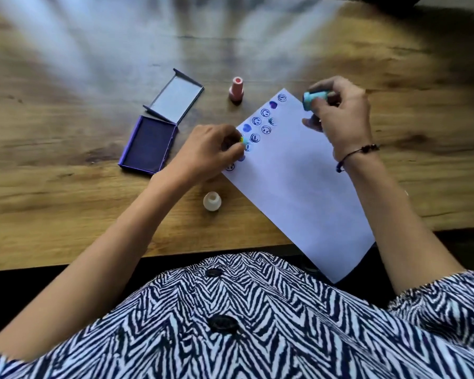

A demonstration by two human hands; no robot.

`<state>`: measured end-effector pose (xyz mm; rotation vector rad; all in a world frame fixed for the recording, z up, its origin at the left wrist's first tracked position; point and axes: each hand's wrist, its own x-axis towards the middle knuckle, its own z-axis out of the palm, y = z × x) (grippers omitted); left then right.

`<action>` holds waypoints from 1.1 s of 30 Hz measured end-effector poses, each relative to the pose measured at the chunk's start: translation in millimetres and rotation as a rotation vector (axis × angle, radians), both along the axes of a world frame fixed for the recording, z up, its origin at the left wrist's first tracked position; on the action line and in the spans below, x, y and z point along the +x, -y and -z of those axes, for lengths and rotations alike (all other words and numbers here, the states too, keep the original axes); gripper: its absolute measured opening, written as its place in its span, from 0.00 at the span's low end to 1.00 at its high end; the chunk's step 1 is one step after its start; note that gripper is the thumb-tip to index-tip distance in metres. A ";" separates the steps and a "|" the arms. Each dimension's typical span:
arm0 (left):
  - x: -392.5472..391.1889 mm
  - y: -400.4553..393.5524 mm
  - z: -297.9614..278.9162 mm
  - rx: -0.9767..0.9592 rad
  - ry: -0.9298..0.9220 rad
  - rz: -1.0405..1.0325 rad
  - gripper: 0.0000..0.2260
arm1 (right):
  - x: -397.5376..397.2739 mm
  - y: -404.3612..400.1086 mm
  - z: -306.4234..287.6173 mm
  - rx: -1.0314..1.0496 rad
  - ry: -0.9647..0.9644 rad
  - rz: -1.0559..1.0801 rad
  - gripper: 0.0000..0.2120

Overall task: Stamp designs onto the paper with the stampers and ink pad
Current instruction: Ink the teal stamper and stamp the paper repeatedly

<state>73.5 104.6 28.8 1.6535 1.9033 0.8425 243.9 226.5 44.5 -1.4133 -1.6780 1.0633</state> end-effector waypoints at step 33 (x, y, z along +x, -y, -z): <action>-34.0 143.8 -1.0 0.214 1.198 -0.901 0.11 | -186.2 72.3 -4.3 0.429 0.351 -1.079 0.10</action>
